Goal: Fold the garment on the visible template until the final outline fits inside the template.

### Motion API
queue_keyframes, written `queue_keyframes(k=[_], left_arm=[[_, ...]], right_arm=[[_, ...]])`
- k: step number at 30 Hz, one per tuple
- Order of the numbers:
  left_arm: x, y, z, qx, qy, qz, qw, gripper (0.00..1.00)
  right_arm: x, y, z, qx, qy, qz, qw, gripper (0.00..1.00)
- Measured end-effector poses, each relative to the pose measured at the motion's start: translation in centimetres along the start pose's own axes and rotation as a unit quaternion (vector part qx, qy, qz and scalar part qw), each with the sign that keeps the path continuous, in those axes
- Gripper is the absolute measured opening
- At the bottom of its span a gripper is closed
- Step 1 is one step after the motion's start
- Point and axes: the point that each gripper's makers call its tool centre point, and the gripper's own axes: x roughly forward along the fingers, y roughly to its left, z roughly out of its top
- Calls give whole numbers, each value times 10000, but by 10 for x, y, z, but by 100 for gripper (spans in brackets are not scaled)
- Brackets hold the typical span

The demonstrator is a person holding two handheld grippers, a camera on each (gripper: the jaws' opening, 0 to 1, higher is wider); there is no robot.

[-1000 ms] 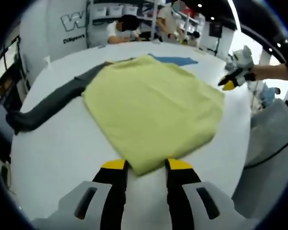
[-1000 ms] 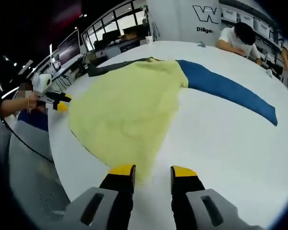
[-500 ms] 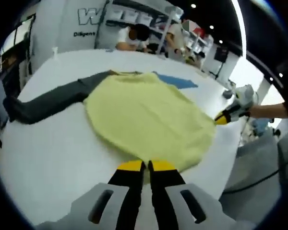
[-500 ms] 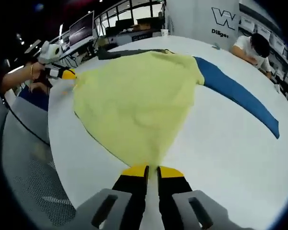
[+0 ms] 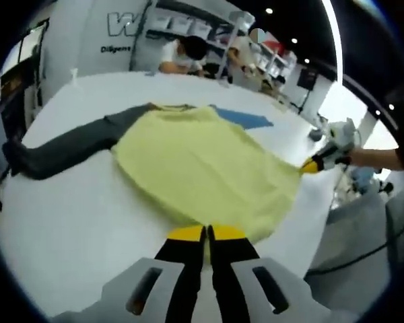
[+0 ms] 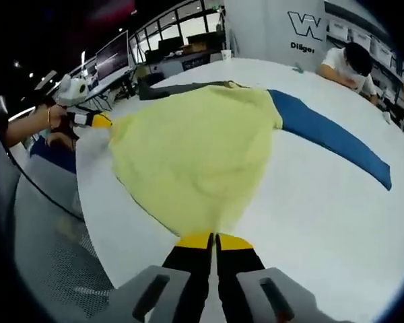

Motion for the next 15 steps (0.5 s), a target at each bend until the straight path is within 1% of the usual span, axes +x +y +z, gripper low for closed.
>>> queue_keyframes(k=[2, 3, 4, 6, 7, 8, 9, 10, 12, 15], left_arm=[[-5, 4, 7, -102, -145, 24, 9998, 0], [-6, 7, 9, -160, -200, -28, 9997, 0], [-6, 8, 13, -215, -248, -130, 9994, 0], [-6, 11, 20, -197, -303, -115, 9993, 0], [-5, 8, 28, -172, -349, -92, 9992, 0], [-4, 9, 32, -180, -389, -81, 9990, 0], [-1, 11, 38, -294, -464, -70, 9985, 0], [1, 11, 42, -423, -512, -71, 9978, 0], [14, 20, 45, -773, -546, -101, 9955, 0], [24, 23, 42, -713, -480, -87, 9963, 0]], right_arm=[[-6, 1, 9, 29, -126, -3, 9999, 0], [-9, 1, 13, 49, -181, 5, 9998, 0], [-13, 4, 21, 112, -279, 15, 9995, 0], [-17, 4, 28, 158, -380, 18, 9992, 0], [-18, 3, 32, 209, -459, 8, 9987, 0], [-19, 3, 33, 249, -503, -9, 9984, 0], [-20, 3, 36, 299, -545, -25, 9981, 0], [-21, 4, 37, 310, -562, -26, 9979, 0], [-19, 4, 36, 315, -542, -71, 9980, 0], [-18, 5, 34, 324, -525, -99, 9980, 0]])
